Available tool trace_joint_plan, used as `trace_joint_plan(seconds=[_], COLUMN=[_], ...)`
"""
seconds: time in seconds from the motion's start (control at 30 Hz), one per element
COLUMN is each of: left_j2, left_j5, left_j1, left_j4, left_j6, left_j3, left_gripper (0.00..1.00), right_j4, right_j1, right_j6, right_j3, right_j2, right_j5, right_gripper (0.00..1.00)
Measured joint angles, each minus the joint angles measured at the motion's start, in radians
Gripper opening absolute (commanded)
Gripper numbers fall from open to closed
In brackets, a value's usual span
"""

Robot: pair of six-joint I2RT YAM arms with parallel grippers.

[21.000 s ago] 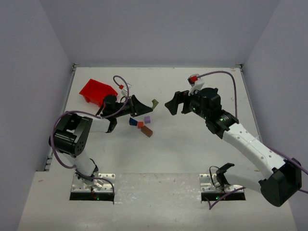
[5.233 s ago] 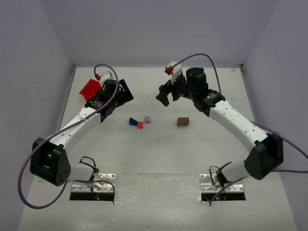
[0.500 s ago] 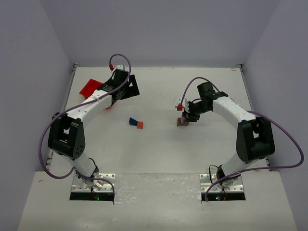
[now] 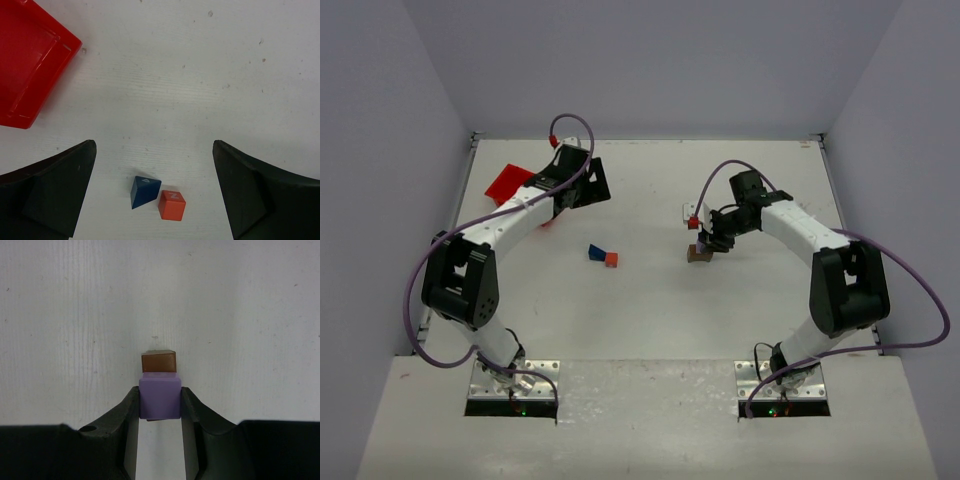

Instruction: Build the wood block tower

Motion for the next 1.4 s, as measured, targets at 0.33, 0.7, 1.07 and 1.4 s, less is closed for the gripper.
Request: trace_joint_plan(seconds=[0.33,0.7,1.07,1.4], left_j2=[0.000,0.000,0.014,0.015], left_j5=[0.000,0.000,0.007,0.007], left_j1=[0.000,0.000,0.000,0.000], left_j4=[-0.004,-0.008,-0.012,-0.018], left_j6=[0.001,0.002,0.007,0.009], left_j3=[0.000,0.005,0.017,0.019], left_gripper=[1.00,1.00,1.00,1.00], right_j4=[0.000,0.002,0.005,0.006], right_j1=[0.000,0.000,0.000,0.000], right_j6=[0.000,0.000,-0.004,-0.005], right_j3=[0.000,0.000,0.000,0.000], right_j2=[0.007,0.007,0.008,0.008], right_j5=[0.002,0.005,0.012,0.015], right_gripper=[0.30,0.36,0.48,0.99])
